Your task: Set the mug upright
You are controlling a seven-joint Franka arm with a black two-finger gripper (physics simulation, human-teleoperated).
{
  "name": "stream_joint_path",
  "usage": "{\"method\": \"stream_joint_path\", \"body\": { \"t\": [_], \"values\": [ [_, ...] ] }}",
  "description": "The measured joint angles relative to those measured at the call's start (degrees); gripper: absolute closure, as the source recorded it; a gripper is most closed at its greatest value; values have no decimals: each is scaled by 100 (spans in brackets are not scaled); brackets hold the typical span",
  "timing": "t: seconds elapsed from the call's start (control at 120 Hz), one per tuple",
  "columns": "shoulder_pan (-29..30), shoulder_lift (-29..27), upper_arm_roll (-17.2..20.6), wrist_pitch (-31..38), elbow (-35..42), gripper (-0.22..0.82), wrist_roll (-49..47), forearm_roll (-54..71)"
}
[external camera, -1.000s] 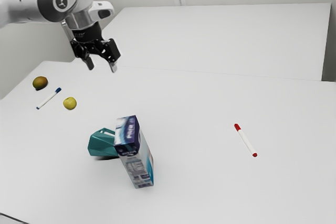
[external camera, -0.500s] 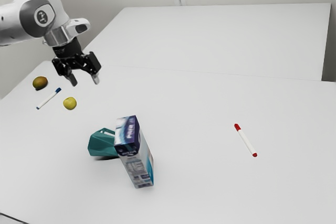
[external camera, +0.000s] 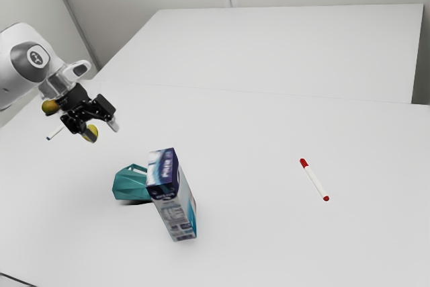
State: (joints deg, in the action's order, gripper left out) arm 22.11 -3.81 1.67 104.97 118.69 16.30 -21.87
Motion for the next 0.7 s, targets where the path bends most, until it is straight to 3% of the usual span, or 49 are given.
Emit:
{"method": "stream_joint_path", "body": {
  "t": [0.242,0.7],
  "values": [
    [249,235,0,500,655,2,785,-899],
    [474,861,-1,965,1073,2,2084,-2011]
  ]
}}
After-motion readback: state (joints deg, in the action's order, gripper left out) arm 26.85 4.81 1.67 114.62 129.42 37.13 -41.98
